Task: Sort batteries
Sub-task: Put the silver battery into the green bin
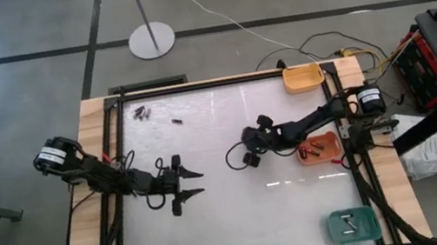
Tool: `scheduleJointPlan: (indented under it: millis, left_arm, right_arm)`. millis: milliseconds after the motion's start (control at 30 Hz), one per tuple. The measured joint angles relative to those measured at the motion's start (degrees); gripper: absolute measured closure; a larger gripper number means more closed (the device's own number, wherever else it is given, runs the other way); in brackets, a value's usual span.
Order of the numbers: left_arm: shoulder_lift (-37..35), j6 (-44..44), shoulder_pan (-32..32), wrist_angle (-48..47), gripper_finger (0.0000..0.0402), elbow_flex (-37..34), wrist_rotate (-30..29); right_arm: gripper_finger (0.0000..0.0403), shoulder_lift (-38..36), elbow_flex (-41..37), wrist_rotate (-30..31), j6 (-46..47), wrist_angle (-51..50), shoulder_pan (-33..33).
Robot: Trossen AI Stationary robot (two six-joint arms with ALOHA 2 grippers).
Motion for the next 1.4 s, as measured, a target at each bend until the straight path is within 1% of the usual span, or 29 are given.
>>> scheduleJointPlan:
  millis: [100,167,267,367,467,567,633,700,733,800,867,1000,1100,1200,1300,1367,1400]
  left_arm:
    - [0.00,-0.11,0.02,0.04,0.0199,0.00,-0.61]
    - [0.00,-0.32,0.02,0.40,0.0199,0.00,-0.65]
    - [0.00,-0.42,0.02,0.96,0.0199,0.00,-0.67]
    - [0.00,-0.43,0.02,1.31,0.0199,0.00,-0.67]
    - [0.00,-0.43,0.02,1.87,0.0199,0.00,-0.69]
    - [-0.01,-0.43,0.02,2.00,0.0199,0.00,-0.69]
    - [-0.01,-0.43,0.02,1.95,0.0199,0.00,-0.69]
    - [-0.02,-0.53,0.02,1.78,0.0199,0.00,-0.72]
    - [-0.02,-0.66,0.02,1.51,0.0199,0.00,-0.72]
    - [-0.02,-0.90,0.02,1.51,0.0199,0.00,-0.73]
    - [-0.02,-0.88,0.02,1.34,0.0199,0.00,-0.74]
    - [0.08,-0.65,0.02,1.03,0.0199,0.00,-1.26]
    - [0.11,-0.63,0.01,0.68,0.0199,0.00,-1.69]
    - [0.11,-0.09,0.02,0.60,0.0199,0.00,-2.03]
    - [0.11,0.07,0.02,0.25,0.0199,0.00,-2.09]
    - [0.11,0.07,0.02,0.31,0.0199,0.00,-2.08]
    - [0.11,0.07,0.02,0.30,0.0199,0.00,-2.08]
  right_arm:
    - [0.0365,0.93,-0.79,0.46,1.05,-0.32,1.61]
    - [0.0368,1.59,-1.06,0.32,3.29,-2.23,2.43]
    - [0.0362,1.92,-1.08,-1.50,5.91,-6.30,3.19]
    - [0.0358,1.36,-1.08,-3.29,6.18,-8.90,4.11]
    - [0.0373,-1.30,-1.24,-4.19,6.32,-12.96,5.62]
    - [0.0384,-6.07,0.67,-6.16,8.45,-21.31,7.26]
    - [0.0383,-9.49,2.76,-6.89,11.18,-27.31,8.88]
    - [0.0383,-12.64,4.43,-9.44,14.59,-33.91,11.40]
    - [0.0383,-14.23,5.74,-10.07,16.59,-35.69,12.99]
    - [0.0383,-17.42,8.81,-11.28,21.71,-36.50,16.62]
    - [0.0383,-19.63,11.26,-11.40,28.39,-39.59,20.81]
    - [0.0384,-21.33,16.04,-11.26,46.25,-40.55,29.73]
    - [0.0384,-21.42,19.12,-12.69,60.00,-43.23,36.77]
    - [0.0384,-19.34,19.77,-17.38,74.99,-46.86,43.50]
    - [0.0384,-17.67,19.59,-25.69,88.75,-47.87,49.32]
    - [0.0384,-16.39,19.10,-30.91,95.42,-48.33,52.68]
    - [0.0384,-15.56,18.90,-32.12,97.85,-48.51,54.27]
